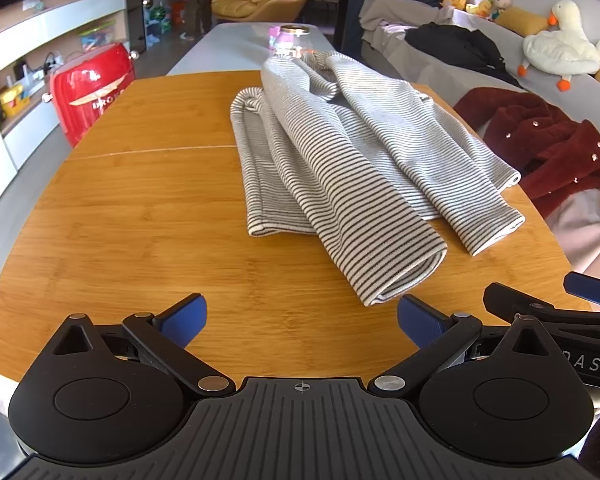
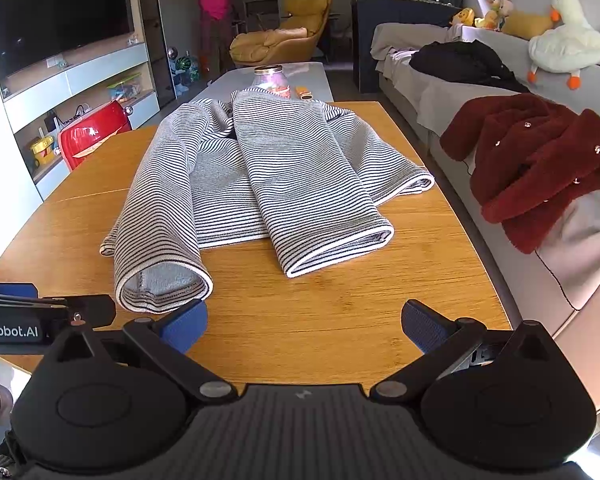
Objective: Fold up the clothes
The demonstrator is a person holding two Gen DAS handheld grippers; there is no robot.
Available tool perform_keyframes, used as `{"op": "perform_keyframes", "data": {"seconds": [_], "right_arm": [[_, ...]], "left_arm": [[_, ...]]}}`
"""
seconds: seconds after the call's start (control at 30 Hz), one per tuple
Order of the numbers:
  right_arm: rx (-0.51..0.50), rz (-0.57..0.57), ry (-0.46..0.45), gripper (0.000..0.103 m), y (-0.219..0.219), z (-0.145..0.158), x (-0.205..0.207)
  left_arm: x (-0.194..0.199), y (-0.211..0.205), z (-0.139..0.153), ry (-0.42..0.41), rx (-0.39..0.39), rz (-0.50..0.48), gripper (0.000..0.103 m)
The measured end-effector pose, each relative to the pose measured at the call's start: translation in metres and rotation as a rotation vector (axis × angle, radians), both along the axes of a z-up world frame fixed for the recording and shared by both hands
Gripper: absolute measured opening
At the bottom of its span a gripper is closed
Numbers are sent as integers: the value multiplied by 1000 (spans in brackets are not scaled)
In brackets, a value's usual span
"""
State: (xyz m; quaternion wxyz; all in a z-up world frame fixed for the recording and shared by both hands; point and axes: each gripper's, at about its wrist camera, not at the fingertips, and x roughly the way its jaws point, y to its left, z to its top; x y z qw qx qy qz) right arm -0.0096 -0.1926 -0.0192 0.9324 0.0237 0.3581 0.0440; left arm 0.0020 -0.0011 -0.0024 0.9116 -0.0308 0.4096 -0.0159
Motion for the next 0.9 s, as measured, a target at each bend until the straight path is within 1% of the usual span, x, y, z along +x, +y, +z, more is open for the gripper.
{"op": "perform_keyframes", "data": {"seconds": [0.9], "right_arm": [[-11, 2, 15, 103, 1, -3, 1]], "left_arm": [[-1, 0, -3, 14, -1, -3, 103]]}}
